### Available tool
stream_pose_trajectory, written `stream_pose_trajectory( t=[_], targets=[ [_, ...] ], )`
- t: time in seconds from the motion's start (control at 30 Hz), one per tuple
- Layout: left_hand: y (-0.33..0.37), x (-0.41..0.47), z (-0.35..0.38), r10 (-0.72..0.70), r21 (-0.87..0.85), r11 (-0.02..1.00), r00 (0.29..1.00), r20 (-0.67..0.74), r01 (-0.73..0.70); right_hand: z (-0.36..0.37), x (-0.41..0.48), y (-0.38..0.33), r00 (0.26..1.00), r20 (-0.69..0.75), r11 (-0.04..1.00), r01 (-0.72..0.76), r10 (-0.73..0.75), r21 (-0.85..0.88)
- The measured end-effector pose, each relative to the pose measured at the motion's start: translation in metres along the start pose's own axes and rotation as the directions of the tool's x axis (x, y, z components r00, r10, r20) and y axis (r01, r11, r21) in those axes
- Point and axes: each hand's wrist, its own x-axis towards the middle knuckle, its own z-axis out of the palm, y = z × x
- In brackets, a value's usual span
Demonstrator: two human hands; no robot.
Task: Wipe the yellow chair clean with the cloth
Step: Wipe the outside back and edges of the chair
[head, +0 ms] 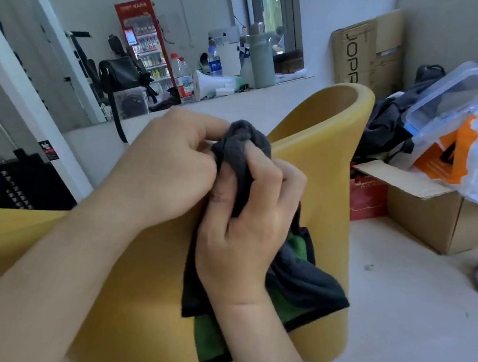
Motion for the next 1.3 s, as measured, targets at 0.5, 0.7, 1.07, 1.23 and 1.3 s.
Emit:
stream_pose_trajectory(
  t=[0.5, 0.7, 1.07, 1.23, 1.3],
  targets=[
    [0.009, -0.001, -0.007, -0.158, -0.071, 0.984, 0.985, 0.064, 0.163, -0.002, -0.048, 0.030, 0.998, 0.021, 0.997, 0.053, -0.052, -0.063],
    [0.009, -0.002, -0.008, -0.179, -0.081, 0.979, 0.979, 0.096, 0.187, -0.011, -0.081, 0.056, 0.790, -0.117, 0.799, -0.596, 0.601, 0.079],
    [-0.002, -0.010, -0.018, -0.075, 0.209, 0.977, 0.987, 0.142, 0.044, -0.006, -0.070, 0.055, 0.941, -0.133, 0.950, -0.310, 0.312, 0.041],
    [-0.017, -0.025, -0.021, -0.035, 0.466, 0.884, 0.987, 0.154, -0.041, 0.002, -0.046, 0.008, 0.885, -0.168, 0.898, -0.409, 0.434, 0.162],
    [-0.018, -0.022, -0.021, -0.004, 0.459, 0.887, 0.994, 0.113, -0.049, 0.009, -0.028, -0.022, 0.979, -0.126, 0.984, -0.147, 0.159, 0.101]
  ],
)
